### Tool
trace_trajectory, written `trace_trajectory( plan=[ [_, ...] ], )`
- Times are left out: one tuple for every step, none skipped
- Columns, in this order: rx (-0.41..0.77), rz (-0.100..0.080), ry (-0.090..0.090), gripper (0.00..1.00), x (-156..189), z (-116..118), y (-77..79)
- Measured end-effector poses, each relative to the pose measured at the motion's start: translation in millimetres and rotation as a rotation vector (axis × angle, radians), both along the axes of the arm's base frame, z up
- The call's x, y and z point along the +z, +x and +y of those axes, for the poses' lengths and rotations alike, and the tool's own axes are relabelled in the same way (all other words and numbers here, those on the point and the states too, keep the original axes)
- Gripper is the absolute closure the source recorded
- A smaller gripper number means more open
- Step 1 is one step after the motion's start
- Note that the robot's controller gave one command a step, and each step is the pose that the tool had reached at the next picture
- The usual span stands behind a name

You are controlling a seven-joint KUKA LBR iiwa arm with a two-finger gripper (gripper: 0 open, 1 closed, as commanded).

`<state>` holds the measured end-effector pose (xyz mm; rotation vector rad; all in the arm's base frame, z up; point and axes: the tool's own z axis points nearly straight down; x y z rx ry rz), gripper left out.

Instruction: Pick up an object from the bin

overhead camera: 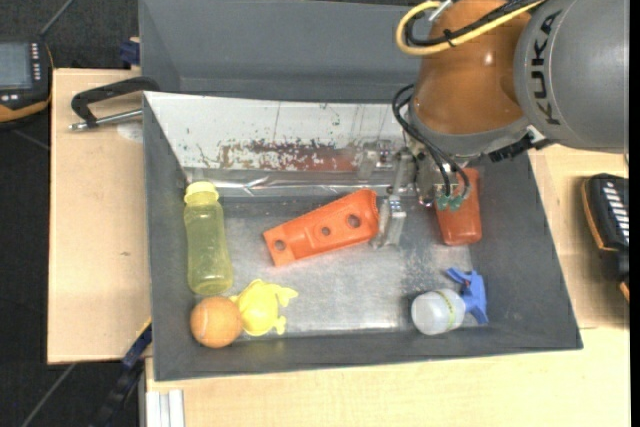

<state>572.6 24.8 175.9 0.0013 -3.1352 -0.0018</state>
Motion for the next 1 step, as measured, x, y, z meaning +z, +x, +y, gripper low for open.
trace_trajectory(
  plan=[
    [-0.001,-0.009,0.000,0.00,5.1,0.0,1.5]
  ],
)
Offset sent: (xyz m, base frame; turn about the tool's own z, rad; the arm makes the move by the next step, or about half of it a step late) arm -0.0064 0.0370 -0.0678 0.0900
